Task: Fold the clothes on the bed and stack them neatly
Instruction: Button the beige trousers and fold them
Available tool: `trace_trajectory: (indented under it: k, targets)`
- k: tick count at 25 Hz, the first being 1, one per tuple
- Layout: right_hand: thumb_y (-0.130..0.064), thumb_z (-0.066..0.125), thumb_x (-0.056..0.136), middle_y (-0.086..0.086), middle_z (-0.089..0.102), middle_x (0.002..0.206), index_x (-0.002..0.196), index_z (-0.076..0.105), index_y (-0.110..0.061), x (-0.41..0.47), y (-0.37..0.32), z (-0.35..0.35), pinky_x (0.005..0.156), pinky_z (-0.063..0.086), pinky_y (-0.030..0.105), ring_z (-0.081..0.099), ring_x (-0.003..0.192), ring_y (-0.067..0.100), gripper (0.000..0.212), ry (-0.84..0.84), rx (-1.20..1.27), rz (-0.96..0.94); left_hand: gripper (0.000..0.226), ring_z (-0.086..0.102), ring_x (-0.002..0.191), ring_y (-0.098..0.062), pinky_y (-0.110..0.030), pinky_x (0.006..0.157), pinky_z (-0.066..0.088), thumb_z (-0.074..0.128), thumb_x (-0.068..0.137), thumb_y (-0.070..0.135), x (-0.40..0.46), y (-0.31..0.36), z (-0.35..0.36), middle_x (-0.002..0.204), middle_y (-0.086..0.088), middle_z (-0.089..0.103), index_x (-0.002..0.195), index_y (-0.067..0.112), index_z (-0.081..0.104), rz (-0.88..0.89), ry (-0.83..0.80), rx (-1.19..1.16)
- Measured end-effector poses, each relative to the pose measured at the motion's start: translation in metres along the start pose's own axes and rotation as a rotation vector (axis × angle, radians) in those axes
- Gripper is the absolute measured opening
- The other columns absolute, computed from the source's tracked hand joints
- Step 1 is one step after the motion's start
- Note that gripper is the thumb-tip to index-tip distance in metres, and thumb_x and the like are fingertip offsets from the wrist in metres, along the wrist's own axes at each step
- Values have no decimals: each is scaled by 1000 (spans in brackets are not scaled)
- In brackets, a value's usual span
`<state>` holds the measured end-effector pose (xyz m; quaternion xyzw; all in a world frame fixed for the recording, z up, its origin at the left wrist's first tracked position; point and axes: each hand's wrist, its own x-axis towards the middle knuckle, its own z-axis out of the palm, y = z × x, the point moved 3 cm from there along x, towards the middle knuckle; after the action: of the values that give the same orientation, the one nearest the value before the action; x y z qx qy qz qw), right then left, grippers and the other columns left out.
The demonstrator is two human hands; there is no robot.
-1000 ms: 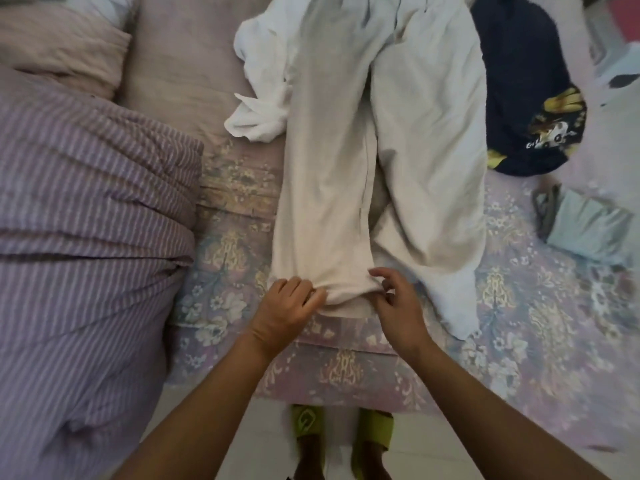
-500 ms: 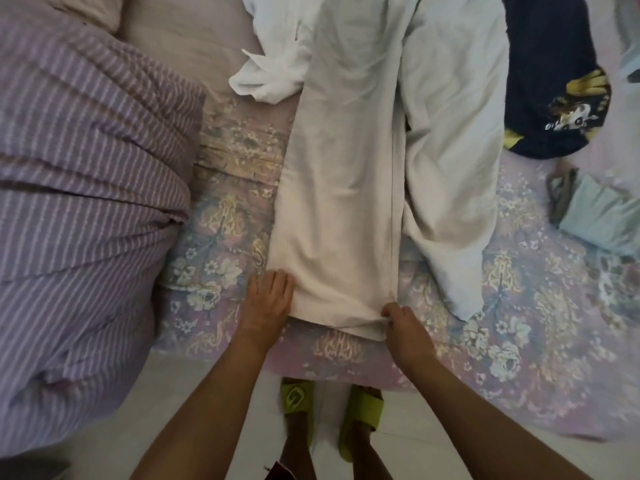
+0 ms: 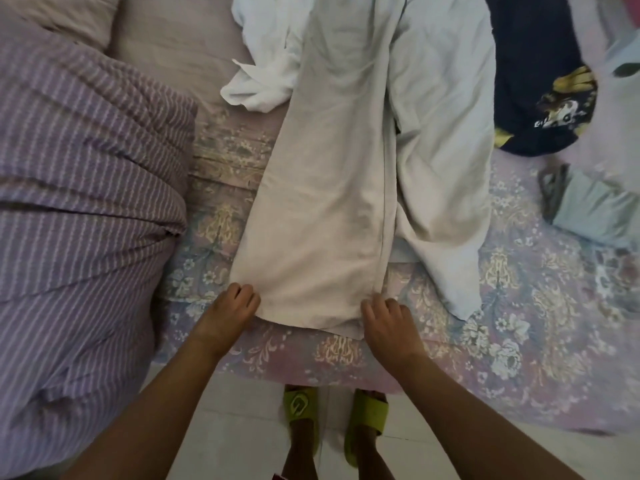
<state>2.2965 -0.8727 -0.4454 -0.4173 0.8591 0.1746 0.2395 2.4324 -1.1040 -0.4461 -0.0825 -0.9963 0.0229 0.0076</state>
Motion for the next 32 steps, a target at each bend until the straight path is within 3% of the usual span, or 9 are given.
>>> trace_trajectory:
  k: [2, 6, 9, 12, 18, 21, 23, 26, 32]
  targets:
    - [-20, 73, 83, 14, 64, 122, 119, 61, -10, 4, -9, 1, 82, 56, 41, 67, 104, 32, 40, -26, -95, -120, 48, 49, 65, -29, -35, 53, 41, 81, 38, -5, 0, -9, 6, 75, -14, 55, 78, 3, 58, -78, -106, -76]
    - [-22, 67, 90, 17, 68, 117, 120, 63, -5, 16, -19, 0, 79, 60, 37, 71, 99, 31, 35, -80, -147, -25, 25, 59, 84, -40, -47, 65, 51, 82, 71, 1, -2, -27, 21, 94, -24, 62, 91, -1, 66, -458, -231, -342]
    - [-29, 55, 98, 22, 68, 121, 126, 62, -3, 24, -30, 1, 84, 59, 41, 71, 103, 33, 39, -81, -188, 18, 11, 58, 90, -43, -54, 77, 50, 72, 83, -4, -6, -28, 24, 95, -28, 62, 92, -7, 66, -593, -180, -530]
    - [-28, 53, 99, 24, 68, 120, 127, 63, -1, 31, -43, -2, 85, 59, 44, 72, 100, 35, 40, -93, -168, 84, 39, 56, 92, -46, -53, 74, 52, 65, 66, -22, -10, -23, 23, 101, -30, 59, 103, -9, 64, -603, -165, -481]
    - [2, 55, 96, 26, 52, 139, 138, 45, -2, 16, -26, 15, 91, 56, 50, 57, 122, 43, 44, -68, 310, 237, 42, 50, 112, -47, -45, 106, 38, 43, 92, -19, -16, -25, 36, 134, -31, 36, 130, -6, 54, -1281, -114, -789]
    - [14, 54, 90, 31, 56, 125, 134, 43, -4, -11, -22, 16, 85, 55, 53, 61, 109, 45, 48, -7, 520, 224, 49, 52, 111, -47, -48, 97, 42, 38, 84, -28, -30, -17, 21, 127, -33, 44, 126, -7, 51, -1173, -98, -727]
    - [16, 53, 89, 31, 60, 117, 130, 47, -2, -31, -24, 15, 78, 56, 53, 65, 100, 45, 45, 35, 565, 186, 43, 61, 86, -44, -45, 73, 52, 51, 74, -29, -33, -8, -1, 104, -34, 56, 110, -6, 53, -959, -5, -507]
    - [15, 61, 83, 30, 68, 103, 120, 51, 1, -56, -24, 18, 68, 57, 51, 70, 84, 44, 41, 63, 560, 111, 42, 55, 51, -31, -34, 40, 43, 60, 60, -18, -50, 8, -30, 69, -22, 52, 95, 1, 47, -603, 4, -202]
    - [-10, 47, 101, 27, 63, 124, 138, 39, -9, -99, -39, 40, 88, 50, 46, 65, 108, 43, 38, -153, 668, 54, 43, 56, 54, -37, -36, 41, 46, 58, 56, -8, -124, 46, -49, 85, -36, 58, 98, -7, 65, -525, -192, -22]
